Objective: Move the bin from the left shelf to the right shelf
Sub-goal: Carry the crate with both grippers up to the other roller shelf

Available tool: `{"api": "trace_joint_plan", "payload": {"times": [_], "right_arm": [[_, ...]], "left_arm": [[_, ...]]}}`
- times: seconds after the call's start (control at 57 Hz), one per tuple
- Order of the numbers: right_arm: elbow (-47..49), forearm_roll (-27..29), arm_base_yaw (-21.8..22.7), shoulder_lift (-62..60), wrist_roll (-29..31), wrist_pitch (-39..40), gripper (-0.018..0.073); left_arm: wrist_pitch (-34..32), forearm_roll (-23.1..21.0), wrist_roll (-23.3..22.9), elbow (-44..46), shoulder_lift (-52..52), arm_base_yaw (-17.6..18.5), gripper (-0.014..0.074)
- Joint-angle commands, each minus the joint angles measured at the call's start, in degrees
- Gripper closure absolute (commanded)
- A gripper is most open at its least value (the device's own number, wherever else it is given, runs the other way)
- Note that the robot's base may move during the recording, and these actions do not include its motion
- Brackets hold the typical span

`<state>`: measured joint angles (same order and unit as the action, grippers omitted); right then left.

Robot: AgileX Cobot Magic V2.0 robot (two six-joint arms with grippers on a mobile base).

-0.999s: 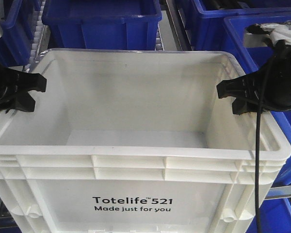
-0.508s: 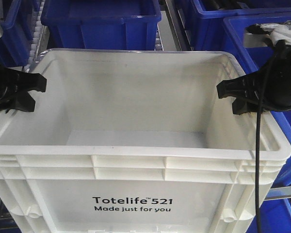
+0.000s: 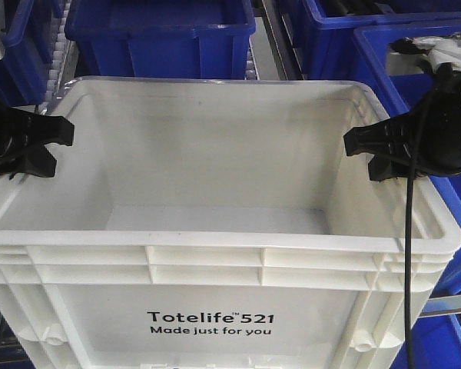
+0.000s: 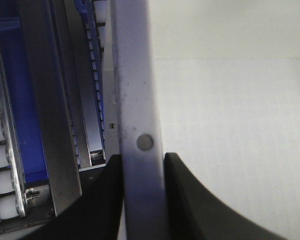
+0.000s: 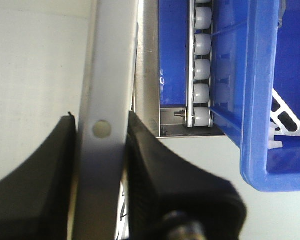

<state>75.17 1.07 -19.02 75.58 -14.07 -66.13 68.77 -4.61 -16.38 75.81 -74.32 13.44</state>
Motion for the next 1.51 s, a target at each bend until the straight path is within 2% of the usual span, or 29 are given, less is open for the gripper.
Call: {"api": "trace_joint_plan", "payload": {"times": [0.0,0.193,0.368,0.508,0.684,0.807,0.947,1.07,1.14,1.315,1.49], "right_arm": [[2.5,-3.6,0.3,-2.4,1.4,3.2,0.0559],[0.8,-4.2,0.3,-1.1,0.3,7.8,0.0559],[-6.1,-9.5,0.3,-1.2,-6.5,18.3,0.0559],[-10.1,-15.7,0.3,-1.2,-12.4,25.5,0.0559],[-10.6,-25.5,0.3,-1.2,-22.2,31.0,0.0559],[-10.6,-32.4,0.3,-1.0,-25.6,33.6,0.0559],[-10.6,-37.4,0.3,0.3,-28.0,36.9,0.0558],[-10.6,-38.8,0.3,2.4,-28.9,38.9,0.0555],[-10.6,-39.6,0.3,3.7,-29.2,39.9,0.055],[-10.6,-39.7,0.3,6.8,-31.7,44.3,0.0536],[-10.6,-39.5,0.3,8.9,-35.5,47.4,0.0496]], "left_arm": [[-4.2,2.7,0.8,1.9,2.2,-0.3,0.0603],[-5.0,3.5,0.9,1.9,2.2,-0.3,0.0603],[-7.9,5.8,0.9,1.9,2.2,-0.3,0.0603],[-12.1,5.7,0.9,1.9,2.2,-0.3,0.0603],[-18.8,5.6,0.6,0.7,2.2,-0.3,0.0603],[-24.0,4.2,0.6,-3.0,2.2,-0.3,0.0603],[-32.5,1.4,0.6,-8.7,2.2,-0.3,0.0603],[-39.7,-0.7,0.6,-12.5,1.9,-0.3,0.06],[-41.4,-0.6,0.7,-13.9,1.3,-0.3,0.0598],[-42.9,0.5,0.9,-14.7,-0.3,-0.3,0.0582],[-42.9,3.6,0.8,-14.7,-0.6,-0.3,0.0552]]}}
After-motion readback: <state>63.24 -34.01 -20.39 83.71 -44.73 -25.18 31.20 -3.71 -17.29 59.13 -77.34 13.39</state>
